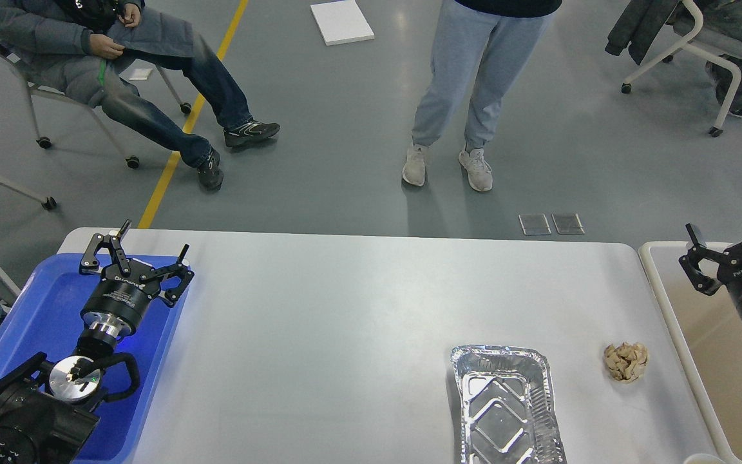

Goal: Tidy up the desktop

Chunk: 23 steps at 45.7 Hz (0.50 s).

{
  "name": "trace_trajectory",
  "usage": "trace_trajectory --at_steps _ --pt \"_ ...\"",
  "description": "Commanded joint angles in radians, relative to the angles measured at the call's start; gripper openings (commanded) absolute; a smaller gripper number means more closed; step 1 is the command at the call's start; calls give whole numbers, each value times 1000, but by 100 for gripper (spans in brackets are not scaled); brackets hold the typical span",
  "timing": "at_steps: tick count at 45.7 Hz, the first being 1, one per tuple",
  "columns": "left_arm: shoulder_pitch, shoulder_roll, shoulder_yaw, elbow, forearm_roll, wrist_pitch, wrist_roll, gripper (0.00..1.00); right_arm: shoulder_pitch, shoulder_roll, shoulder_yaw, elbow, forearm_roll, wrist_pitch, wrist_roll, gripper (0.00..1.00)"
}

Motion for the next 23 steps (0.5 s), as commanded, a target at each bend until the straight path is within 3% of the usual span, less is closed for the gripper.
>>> trace_trajectory --at_steps 1,23 --pt "0 0 0 0 -1 0 0 100 0 -8 6 0 0 -2 0 99" --pt "0 0 0 0 -1 0 0 100 22 -7 -12 -46 0 7 1 99"
